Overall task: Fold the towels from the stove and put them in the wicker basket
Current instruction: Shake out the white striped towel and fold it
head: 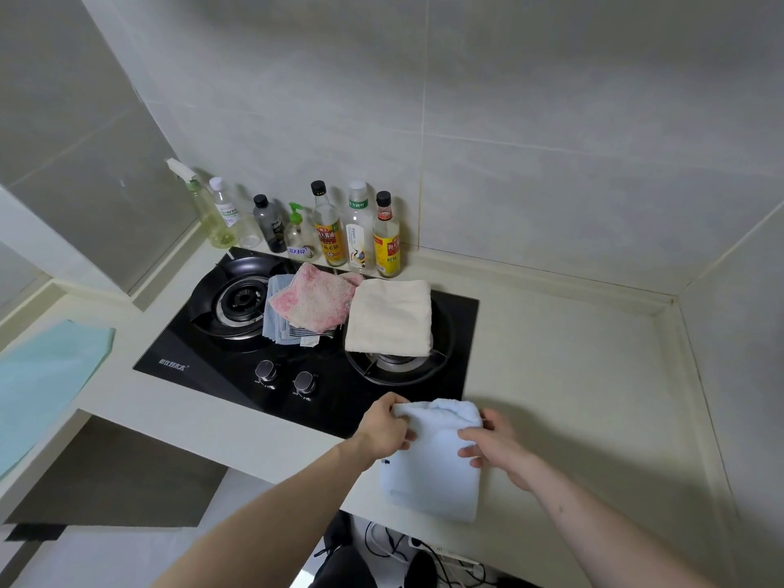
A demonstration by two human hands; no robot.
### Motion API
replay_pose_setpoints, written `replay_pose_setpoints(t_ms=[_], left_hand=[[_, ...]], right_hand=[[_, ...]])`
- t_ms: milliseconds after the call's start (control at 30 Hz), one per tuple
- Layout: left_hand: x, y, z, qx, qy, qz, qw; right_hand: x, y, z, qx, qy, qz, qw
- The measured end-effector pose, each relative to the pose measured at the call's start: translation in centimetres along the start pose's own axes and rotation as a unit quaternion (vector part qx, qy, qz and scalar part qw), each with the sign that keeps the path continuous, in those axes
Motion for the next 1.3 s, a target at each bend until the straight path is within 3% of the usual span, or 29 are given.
replay_pose_setpoints(t_ms=[233, 367, 500, 633, 800, 1033, 1167, 1300], left_hand=[[-0.8, -0.2, -0.7, -0.061, 0.015, 0.035, 0.997], [-0.8, -0.3, -0.5, -0.081, 0.018, 0.035, 0.996], [-1.2, -0.9, -0.1, -0.123, 0.043, 0.018, 0.991], [-1.4, -1.4, 1.5, -0.143, 0.093, -0.003, 0.985], [-1.5, -1.8, 3.2, -0.122, 0.142, 0.021, 0.982], [-2.3, -2.2, 5.2, -0.084, 0.168, 0.044, 0.981], [-1.9, -2.3, 5.5, -0.041, 0.184, -0.018, 0.982], [-1.3, -2.8, 7.0, 0.021, 0.197, -0.057, 0.979]], right_hand=[[0.2, -0.7, 0.9, 0.025, -0.015, 0.031, 0.999], [1.0, -1.1, 0.7, 0.064, -0.030, 0.000, 0.998], [2.1, -2.0, 1.2, 0.173, -0.090, -0.060, 0.979], [1.6, -3.0, 0.5, 0.286, -0.202, -0.077, 0.934], [0.6, -3.8, -2.2, 0.255, -0.291, -0.073, 0.919], [-0.8, -4.8, -4.5, 0.247, -0.289, -0.060, 0.923], [-0.3, -4.0, -5.3, 0.188, -0.221, -0.091, 0.953], [-0.5, -3.8, -6.6, 0.120, -0.231, -0.095, 0.961]])
Point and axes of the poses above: each hand's wrist, its own y-axis towards the middle knuckle, its own x-axis out of the back of the hand, z = x × y, the point moved 9 cm from there along y, towards the middle knuckle
